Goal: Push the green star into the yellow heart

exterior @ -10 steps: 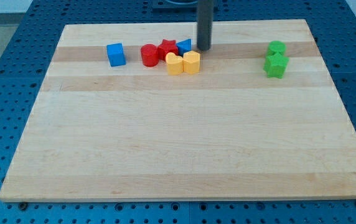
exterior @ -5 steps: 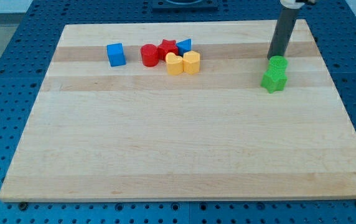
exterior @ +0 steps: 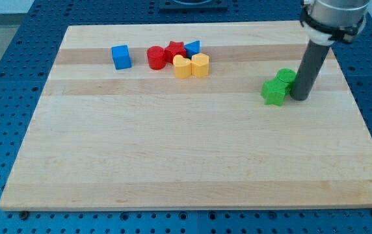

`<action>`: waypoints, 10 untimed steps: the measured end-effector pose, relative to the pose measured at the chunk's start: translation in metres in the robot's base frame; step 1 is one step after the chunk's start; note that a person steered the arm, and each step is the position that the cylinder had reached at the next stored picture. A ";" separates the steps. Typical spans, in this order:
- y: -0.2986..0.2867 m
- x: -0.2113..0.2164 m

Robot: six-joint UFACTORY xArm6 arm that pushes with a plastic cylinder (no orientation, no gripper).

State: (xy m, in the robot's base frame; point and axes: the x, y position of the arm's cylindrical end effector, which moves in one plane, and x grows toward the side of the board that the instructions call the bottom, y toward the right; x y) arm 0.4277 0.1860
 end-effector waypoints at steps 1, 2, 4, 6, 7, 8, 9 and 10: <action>-0.022 0.012; -0.023 -0.001; -0.030 -0.019; -0.068 -0.028; -0.075 -0.045; -0.092 -0.062; -0.113 -0.065; -0.128 -0.065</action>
State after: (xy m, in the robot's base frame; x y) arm 0.3626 0.0577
